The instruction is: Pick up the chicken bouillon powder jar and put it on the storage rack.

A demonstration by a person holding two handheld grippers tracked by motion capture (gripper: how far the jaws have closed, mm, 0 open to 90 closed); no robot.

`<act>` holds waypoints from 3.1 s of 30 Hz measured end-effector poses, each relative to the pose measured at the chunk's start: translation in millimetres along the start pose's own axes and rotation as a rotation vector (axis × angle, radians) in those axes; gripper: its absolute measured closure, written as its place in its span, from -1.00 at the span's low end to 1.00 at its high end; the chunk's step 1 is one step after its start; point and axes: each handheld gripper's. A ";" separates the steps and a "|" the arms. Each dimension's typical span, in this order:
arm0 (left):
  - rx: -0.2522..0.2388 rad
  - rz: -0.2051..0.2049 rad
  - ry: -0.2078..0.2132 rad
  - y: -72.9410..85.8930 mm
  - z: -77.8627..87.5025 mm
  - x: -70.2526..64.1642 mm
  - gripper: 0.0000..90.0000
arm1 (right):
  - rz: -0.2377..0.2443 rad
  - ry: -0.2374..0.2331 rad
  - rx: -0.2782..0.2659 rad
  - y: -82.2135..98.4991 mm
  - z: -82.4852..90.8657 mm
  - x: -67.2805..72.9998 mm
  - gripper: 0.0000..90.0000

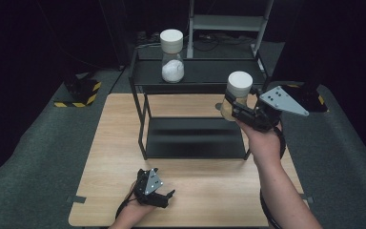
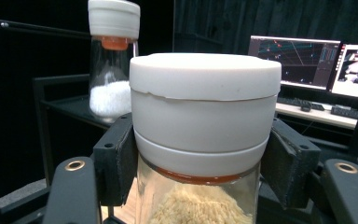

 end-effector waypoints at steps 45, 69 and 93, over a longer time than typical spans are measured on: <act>-0.017 0.001 0.016 2.6 2.4 3.0 -0.98 | -0.003 0.062 -0.049 -25.3 -66.5 -4.8 -0.23; -0.029 0.010 0.018 4.4 3.9 4.5 -0.98 | -0.017 0.110 -0.030 -20.5 -102.0 -8.3 -0.23; -0.030 0.010 0.016 4.6 4.0 4.1 -0.98 | -0.008 0.120 -0.006 -10.0 -116.6 -11.3 -0.23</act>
Point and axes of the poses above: each handheld gripper's, and its own axes: z roughly backward along the jaws, y roughly out of its underside, x roughly to its left, and after that the axes turned 15 degrees about -x, right-handed
